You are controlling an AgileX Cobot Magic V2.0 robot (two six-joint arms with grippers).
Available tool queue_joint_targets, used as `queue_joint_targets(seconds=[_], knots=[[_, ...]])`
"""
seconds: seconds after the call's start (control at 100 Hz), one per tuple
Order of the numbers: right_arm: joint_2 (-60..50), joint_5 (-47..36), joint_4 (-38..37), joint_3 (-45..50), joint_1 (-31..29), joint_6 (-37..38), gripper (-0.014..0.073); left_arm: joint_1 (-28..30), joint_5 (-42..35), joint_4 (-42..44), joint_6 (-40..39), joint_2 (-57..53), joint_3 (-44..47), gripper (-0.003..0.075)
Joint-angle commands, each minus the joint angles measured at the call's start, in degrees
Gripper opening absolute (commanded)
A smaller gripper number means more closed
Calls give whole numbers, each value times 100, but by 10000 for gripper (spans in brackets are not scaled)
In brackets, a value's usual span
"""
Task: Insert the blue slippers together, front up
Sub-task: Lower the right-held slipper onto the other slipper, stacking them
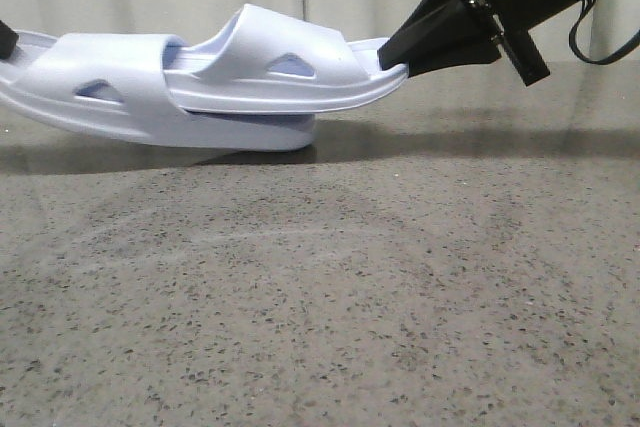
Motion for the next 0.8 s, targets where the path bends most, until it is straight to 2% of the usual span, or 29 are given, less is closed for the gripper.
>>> queue_joint_targets(seconds=[0.0, 0.18, 0.27, 0.34, 0.42, 0.56, 0.79], knots=[[-309, 334, 264, -176, 19, -32, -90, -194, 114, -190, 48, -200, -152, 16], [-309, 310, 264, -176, 19, -8, -82, -194, -279, 117, 48, -200, -152, 18], [-309, 242, 264, -176, 19, -8, -24, -194, -414, 199, 48, -200, -152, 28], [-309, 191, 264, -176, 19, 6, 43, -194, -507, 236, 61, -193, -152, 80], [-309, 140, 264, -176, 19, 50, 102, -194, -609, 297, 97, -179, -152, 183], [-317, 71, 264, -176, 4, 50, 109, -181, -767, 310, 115, -164, -152, 343], [-621, 27, 253, -176, -437, 50, 109, 41, -777, 277, 257, -202, -306, 359]])
